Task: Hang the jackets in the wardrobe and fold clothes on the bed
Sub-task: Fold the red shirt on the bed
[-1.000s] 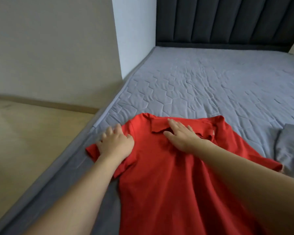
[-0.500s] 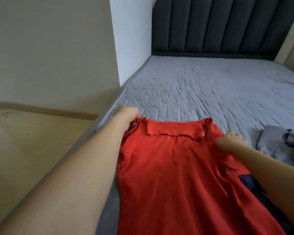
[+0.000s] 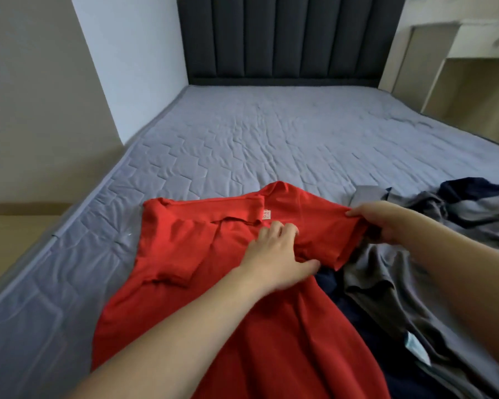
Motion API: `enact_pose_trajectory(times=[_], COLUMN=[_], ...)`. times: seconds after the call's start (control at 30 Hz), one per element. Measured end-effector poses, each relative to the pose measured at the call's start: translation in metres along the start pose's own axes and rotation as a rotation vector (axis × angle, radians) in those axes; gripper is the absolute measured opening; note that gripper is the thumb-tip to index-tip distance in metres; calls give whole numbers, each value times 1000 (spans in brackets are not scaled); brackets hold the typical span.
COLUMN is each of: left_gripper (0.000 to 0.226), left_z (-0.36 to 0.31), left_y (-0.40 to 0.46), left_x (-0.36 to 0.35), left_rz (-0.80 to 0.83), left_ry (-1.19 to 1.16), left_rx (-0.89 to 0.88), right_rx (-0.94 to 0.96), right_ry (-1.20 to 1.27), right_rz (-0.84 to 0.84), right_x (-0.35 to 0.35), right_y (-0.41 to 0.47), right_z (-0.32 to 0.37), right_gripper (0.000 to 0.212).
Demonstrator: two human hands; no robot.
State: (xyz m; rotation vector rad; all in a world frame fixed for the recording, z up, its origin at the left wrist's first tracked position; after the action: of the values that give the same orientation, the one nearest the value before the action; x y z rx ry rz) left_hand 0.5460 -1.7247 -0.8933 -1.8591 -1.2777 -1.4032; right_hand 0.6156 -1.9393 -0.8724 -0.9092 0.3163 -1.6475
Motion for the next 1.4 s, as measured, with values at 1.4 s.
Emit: enact_pose_trajectory(times=[1.4], left_gripper=[24], left_z=[85], left_y=[-18], left_x=[-16], left_rz=[-448], left_ry=[-149], left_rx=[140], right_rx=[551], right_ry=[-816], right_rz=[-267], right_x=[-121], right_y=[-32], right_z=[-65], right_gripper=[85])
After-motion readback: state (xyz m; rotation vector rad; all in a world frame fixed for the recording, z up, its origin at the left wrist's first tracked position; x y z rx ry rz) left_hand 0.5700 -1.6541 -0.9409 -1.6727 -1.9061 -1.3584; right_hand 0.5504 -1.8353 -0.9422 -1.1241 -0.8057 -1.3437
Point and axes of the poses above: each hand's wrist, its own y-axis towards the middle knuckle, its own x-axis out of the back of the hand, z = x × y, the point moved 4 cm from there along y, towards the middle knuckle, and after that the axes turned 12 degrees about -x, right-handed, at the moved point
